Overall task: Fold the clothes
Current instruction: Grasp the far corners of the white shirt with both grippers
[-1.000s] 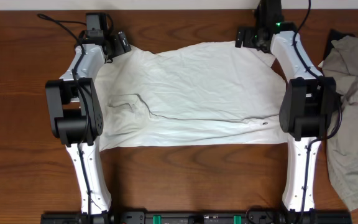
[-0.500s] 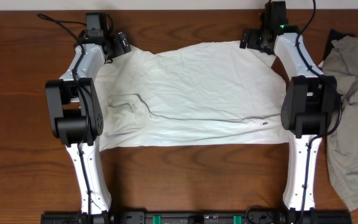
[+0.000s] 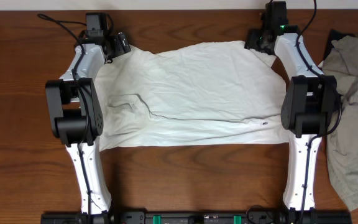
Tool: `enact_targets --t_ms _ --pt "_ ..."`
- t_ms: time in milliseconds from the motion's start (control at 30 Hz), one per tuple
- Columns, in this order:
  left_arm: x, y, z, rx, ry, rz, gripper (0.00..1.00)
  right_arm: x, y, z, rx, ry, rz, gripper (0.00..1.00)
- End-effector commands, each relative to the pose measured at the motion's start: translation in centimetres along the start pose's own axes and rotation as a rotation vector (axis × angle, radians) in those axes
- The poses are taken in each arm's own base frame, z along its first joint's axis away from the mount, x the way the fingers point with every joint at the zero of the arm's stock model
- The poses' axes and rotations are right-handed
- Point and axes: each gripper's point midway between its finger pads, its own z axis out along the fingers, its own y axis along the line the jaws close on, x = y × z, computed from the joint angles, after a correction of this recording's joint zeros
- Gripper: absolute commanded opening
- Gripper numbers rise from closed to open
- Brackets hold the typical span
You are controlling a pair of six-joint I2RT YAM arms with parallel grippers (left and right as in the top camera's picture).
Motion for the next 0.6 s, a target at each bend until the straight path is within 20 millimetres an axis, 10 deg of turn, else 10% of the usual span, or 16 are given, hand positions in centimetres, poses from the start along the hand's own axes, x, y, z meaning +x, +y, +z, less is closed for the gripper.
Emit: enact_targets --t_ms 0,567 --pt "0.2 0.4 0.6 -0.016 0.009 0.005 0.98 2.9 -0.2 2.3 -0.012 0.089 0.036 0.63" --pt "0.3 0.4 0.6 -0.017 0.010 0.006 0.98 5.6 1.1 1.9 0.228 0.106 -0.077 0.61"
